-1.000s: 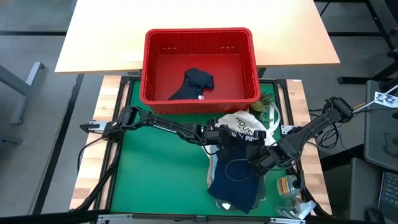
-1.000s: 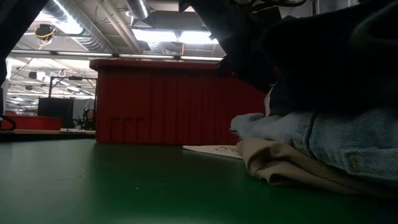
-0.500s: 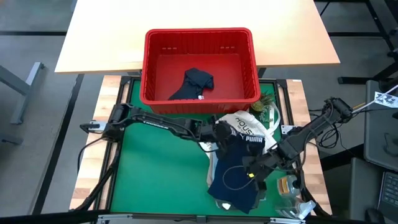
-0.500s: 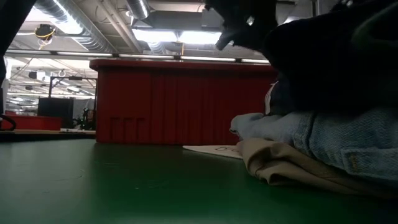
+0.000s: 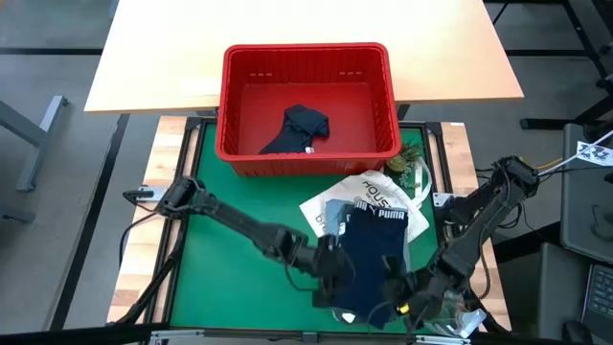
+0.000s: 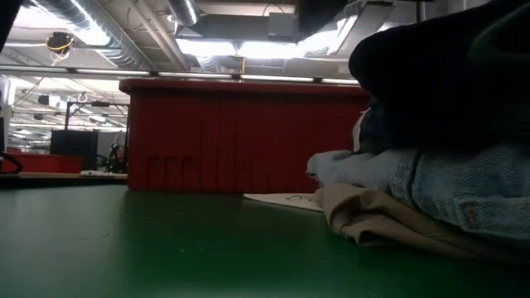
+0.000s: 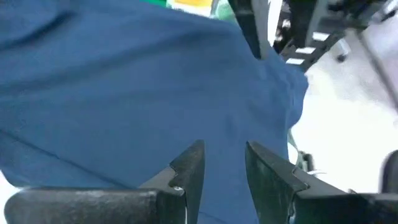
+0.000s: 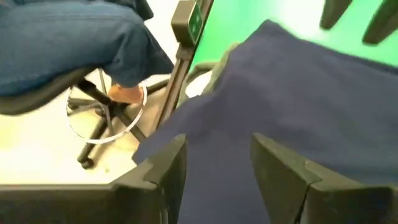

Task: Fold Laundry from Bin
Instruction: Stack the dark blue boxer on top of the green polo shirt

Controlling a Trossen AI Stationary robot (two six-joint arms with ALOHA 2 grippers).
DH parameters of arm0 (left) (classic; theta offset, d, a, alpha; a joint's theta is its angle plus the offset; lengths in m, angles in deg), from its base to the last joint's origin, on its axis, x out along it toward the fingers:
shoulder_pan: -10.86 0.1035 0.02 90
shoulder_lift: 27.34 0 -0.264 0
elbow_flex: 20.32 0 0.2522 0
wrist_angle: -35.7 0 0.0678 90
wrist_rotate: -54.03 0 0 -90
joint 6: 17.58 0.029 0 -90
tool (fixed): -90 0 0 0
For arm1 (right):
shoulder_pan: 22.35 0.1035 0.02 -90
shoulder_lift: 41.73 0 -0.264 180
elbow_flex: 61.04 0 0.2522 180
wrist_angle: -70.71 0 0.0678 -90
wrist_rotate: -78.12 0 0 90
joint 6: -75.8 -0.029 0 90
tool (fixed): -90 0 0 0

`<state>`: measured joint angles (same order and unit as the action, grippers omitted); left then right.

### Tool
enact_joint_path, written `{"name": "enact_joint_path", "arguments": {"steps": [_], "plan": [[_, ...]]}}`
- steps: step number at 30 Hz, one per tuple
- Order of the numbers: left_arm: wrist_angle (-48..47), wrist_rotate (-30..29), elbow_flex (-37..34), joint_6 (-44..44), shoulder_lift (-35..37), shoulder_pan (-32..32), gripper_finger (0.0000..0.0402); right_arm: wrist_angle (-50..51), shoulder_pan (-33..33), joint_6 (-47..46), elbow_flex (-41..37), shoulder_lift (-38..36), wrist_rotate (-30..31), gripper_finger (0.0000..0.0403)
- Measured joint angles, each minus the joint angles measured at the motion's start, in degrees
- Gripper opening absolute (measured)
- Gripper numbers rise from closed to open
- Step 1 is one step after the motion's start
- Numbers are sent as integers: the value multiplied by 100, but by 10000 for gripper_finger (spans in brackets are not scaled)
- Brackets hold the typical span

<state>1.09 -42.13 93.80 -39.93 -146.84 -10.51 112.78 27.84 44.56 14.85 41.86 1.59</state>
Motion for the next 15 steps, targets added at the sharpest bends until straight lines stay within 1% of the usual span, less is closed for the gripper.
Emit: {"name": "enact_joint_path", "arguments": {"steps": [4, 7, 9, 12, 15], "plan": [[269, -586, 1, 2, -145, -354, 110, -212, 55, 2, 0, 344, 47, 177], [371, -938, 0, 4, -284, -542, 110, -338, 43, -33, -2, 596, -59, 177], [348, -1049, 0, 4, -378, -639, 110, -334, 39, -50, -1, 752, -114, 177], [307, -1068, 0, 4, -531, -730, 110, -321, 41, -55, -2, 938, -184, 177], [316, -1065, 0, 3, -708, -795, 110, -298, 41, -61, -2, 1031, -402, 177]]}}
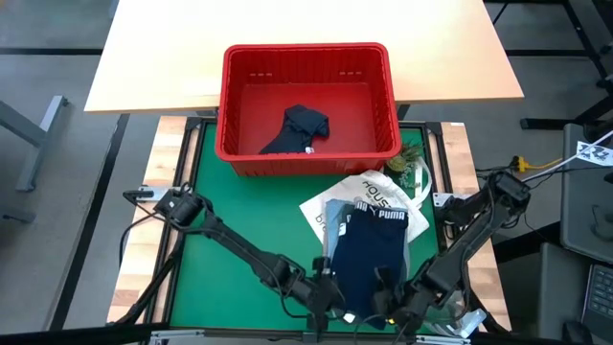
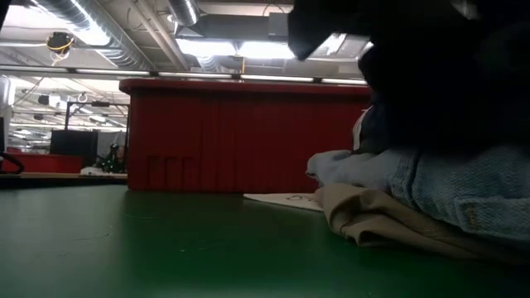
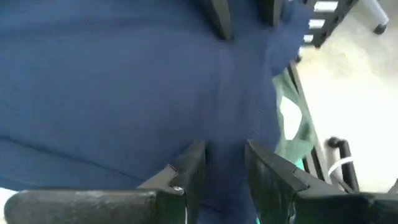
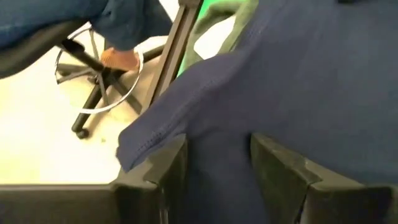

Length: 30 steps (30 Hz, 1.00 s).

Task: Fold Laundry from Bin
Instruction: Stack the dark blue boxer on top of the green polo shirt, then fold the dark gray shorts

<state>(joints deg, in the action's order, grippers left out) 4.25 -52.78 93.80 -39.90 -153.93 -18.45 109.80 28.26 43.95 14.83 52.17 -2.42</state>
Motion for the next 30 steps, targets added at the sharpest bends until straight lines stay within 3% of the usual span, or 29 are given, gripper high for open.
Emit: {"name": "enact_joint_path", "arguments": {"steps": [9, 15, 19, 25, 30], "plan": [[-59, 178, 0, -1, -174, -46, 110, 50, -2, -235, 2, 53, -400, 177], [-303, 320, 0, 44, 185, -49, 110, 642, 0, -158, 376, 53, -355, 177], [-717, 397, 0, 237, 611, -45, 110, 1286, -4, 252, 920, 53, 6, 177], [-1711, 543, 0, 760, 1563, -31, 110, 1827, -305, 1340, 1718, 51, 1031, 177], [-2607, 256, 0, 942, 2499, 25, 110, 2021, -900, 2288, 2164, 46, 1154, 177]]}}
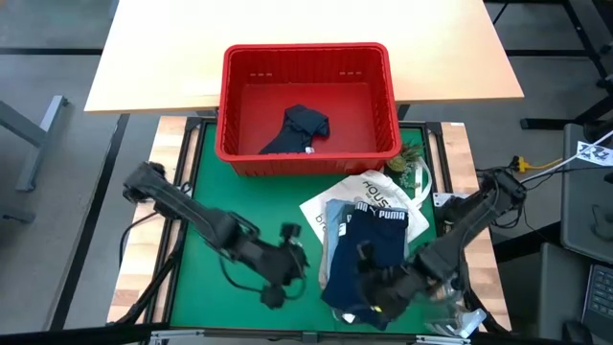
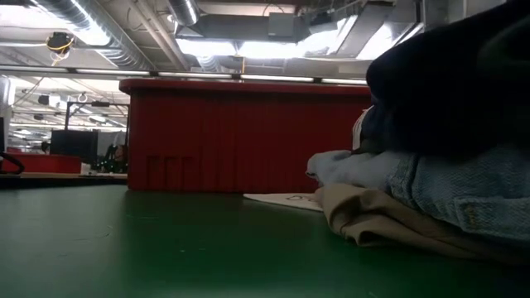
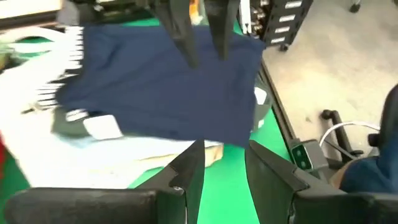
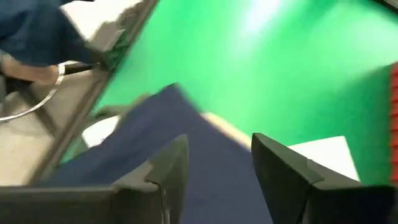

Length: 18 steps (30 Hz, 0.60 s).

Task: Fold Laundry from Bin
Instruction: Fold the dark gray shorts

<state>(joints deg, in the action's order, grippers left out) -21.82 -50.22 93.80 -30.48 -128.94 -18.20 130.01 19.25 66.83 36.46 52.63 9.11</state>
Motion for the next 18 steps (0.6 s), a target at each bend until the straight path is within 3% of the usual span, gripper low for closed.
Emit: {"name": "enact_joint_path", "arguments": {"steps": [7, 15, 18], "plan": [[-1470, -18, 0, 214, 1077, 66, 110, -160, -1001, 476, 293, 0, -565, 177], [-2533, -197, 0, 298, 1922, 143, 110, -652, -1948, 486, 295, 0, -605, 177], [-2791, 91, -6, 300, 2136, 211, 110, -934, -2280, 483, 295, 0, -611, 177]]}}
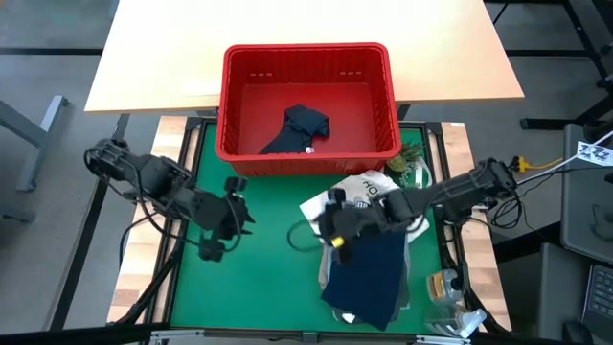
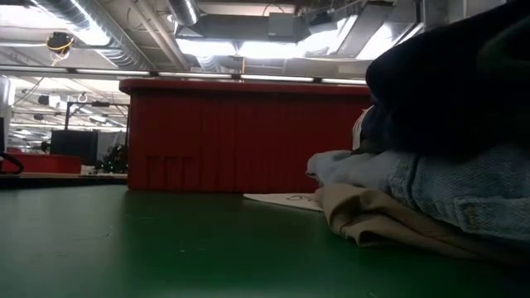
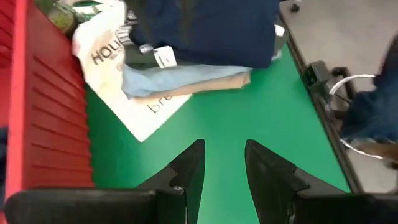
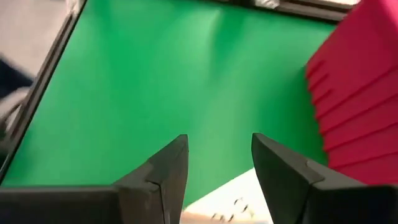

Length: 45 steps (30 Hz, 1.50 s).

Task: Fold Laundry from Bin
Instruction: Fold the dark gray shorts

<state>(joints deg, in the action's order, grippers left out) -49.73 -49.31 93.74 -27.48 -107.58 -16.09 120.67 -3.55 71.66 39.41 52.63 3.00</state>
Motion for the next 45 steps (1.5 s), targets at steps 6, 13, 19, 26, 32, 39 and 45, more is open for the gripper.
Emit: {"name": "enact_joint_path", "arguments": {"steps": [6, 13, 19, 26, 32, 39, 45], "plan": [[180, 57, -583, 259, 706, 371, 110, -580, -548, -5, 0, 0, -637, 177], [746, -125, -1421, 857, 1542, 1598, 110, -765, -809, -4, 0, 0, -1108, 177], [1851, -1194, -1848, 1861, 1744, 2640, 110, -1039, -805, -4, 0, 2, -1085, 177], [3297, -1527, -2064, 2162, 1507, 3266, 110, -1046, -797, -4, 0, 2, -1062, 177], [3357, -1556, -2066, 2377, 1044, 3691, 134, -1039, -797, -4, 0, 2, -1057, 177], [4355, -1500, -2070, 2676, 72, 4525, 189, -1033, -797, -4, 0, 2, -1059, 177], [4874, -34, -2070, 2268, -805, 5413, 192, -961, -797, -4, 0, 2, -1152, 177]]}}
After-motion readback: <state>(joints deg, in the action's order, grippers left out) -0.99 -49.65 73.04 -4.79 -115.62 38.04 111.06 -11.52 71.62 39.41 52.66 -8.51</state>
